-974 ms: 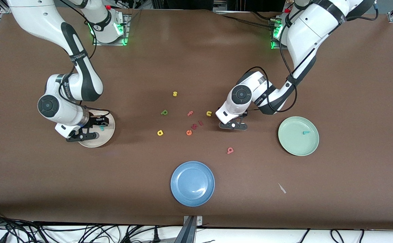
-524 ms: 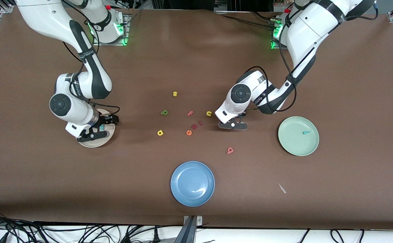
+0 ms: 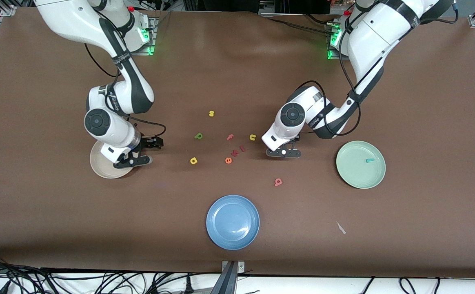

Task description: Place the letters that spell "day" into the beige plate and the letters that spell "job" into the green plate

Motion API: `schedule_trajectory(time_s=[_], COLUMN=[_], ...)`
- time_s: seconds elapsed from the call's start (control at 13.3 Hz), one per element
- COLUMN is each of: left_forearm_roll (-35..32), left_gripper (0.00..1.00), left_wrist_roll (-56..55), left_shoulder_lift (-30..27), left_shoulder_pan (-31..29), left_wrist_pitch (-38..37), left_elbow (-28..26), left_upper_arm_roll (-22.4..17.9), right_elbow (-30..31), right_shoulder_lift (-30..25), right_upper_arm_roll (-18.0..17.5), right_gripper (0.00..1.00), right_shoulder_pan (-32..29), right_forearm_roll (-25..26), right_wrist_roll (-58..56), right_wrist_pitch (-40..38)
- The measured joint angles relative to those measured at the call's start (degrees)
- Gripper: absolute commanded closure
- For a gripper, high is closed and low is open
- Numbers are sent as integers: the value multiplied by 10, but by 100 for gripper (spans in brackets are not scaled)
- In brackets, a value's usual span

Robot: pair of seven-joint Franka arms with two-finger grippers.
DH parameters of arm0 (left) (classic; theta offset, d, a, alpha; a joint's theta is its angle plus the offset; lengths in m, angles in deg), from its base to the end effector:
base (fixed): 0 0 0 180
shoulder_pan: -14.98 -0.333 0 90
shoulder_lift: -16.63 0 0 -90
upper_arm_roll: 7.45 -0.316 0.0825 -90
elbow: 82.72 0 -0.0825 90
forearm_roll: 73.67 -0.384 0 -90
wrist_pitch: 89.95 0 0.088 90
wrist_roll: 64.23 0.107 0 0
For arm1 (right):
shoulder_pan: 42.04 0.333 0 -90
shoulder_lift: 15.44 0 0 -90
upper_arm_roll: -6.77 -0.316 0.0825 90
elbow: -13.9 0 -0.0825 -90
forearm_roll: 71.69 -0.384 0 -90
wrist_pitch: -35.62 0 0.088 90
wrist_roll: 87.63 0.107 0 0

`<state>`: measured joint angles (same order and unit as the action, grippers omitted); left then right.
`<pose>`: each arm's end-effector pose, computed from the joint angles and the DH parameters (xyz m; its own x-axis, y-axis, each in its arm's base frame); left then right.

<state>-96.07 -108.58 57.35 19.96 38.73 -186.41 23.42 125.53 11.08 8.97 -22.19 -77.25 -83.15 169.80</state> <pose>0.5284 -0.3460 0.1807 0.9875 -0.0381 -0.1528 -0.0445 -0.9983 -0.0384 0.5835 0.1881 0.2353 0.9838 0.1636 -0.0735 0.1609 -0.9861 -0.0420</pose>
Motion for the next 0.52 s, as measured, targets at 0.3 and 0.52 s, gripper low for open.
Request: schedule_trajectory(time_s=[0.3,0.52], left_forearm_roll=[0,0], left_gripper=[99,98], left_wrist_roll=[11,43], left_shoulder_lift=[-29,-45], left_shoulder_pan=[-7,-21], left_wrist_pitch=[-64,-89], left_elbow=[18,19], left_upper_arm_roll=[0,0], right_elbow=[-24,-46], right_shoulder_lift=[13,32], right_upper_arm_roll=[-1,-1], right_gripper=[0,0], right_shoulder_pan=[29,36], right_forearm_roll=[0,0], right_wrist_roll=[17,18], right_wrist_pitch=[3,4])
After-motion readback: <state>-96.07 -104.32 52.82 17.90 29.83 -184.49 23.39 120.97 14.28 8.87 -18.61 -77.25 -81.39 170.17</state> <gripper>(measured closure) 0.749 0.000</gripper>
